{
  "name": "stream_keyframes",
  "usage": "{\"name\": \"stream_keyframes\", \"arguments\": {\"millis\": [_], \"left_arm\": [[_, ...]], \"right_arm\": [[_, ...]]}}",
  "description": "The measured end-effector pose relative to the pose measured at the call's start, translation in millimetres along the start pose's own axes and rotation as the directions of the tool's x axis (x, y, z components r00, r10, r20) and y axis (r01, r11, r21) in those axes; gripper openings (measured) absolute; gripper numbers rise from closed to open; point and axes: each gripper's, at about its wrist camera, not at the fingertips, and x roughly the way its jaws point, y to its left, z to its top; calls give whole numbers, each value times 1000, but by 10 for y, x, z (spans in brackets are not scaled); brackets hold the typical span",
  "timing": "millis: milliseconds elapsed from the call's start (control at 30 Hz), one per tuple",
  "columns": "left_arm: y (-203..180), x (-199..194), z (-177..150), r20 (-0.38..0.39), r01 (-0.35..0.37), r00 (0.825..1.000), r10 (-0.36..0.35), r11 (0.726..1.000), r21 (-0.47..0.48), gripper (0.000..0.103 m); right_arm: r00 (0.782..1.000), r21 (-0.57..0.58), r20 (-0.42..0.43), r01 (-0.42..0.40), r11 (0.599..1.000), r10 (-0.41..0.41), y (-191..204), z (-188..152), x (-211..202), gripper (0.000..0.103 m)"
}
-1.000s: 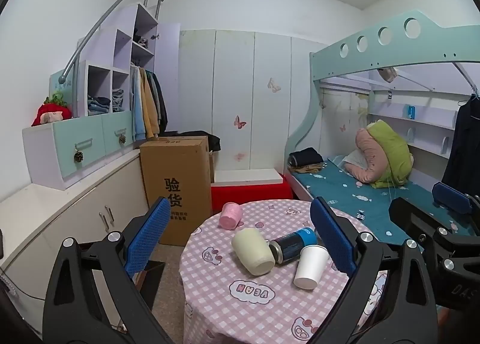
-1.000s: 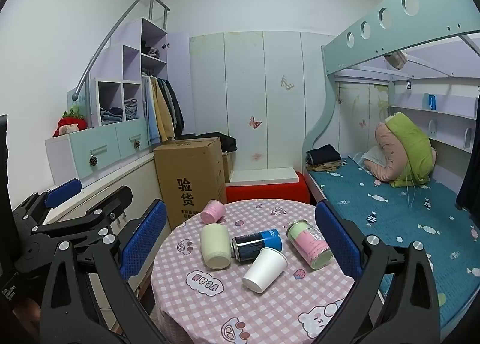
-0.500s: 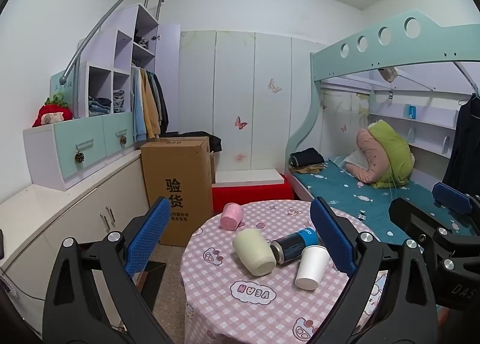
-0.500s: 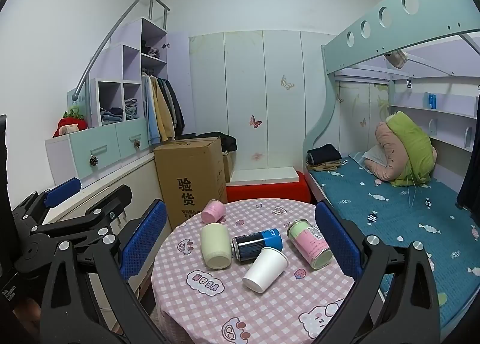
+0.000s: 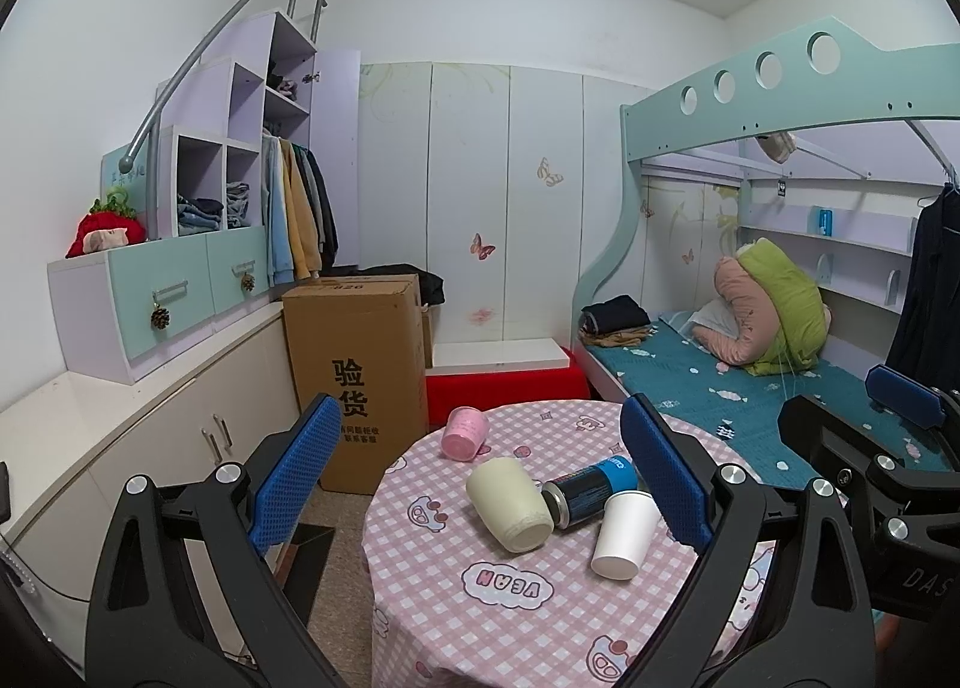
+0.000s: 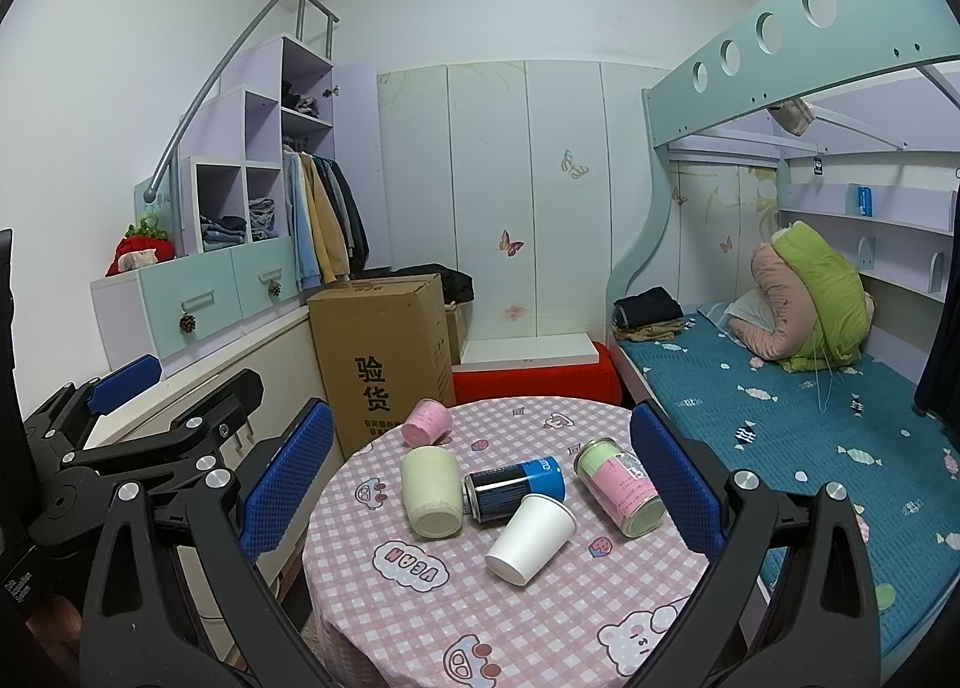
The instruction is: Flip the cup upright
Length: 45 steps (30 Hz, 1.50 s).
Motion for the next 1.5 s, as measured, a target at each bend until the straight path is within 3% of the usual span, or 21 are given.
{"name": "stream_keyframes", "arguments": {"millis": [433,1500], "left_arm": [[2,50,9,-16,2,1000,-2,1000,5,95],[-252,798,-210,-131,17,991,-10,998,53,95]], "right_arm": [[1000,2,-16,4,1000,-4,-58,-16,69,96],[992,55,-121,32,998,-25,-406,-141,640,96]]}}
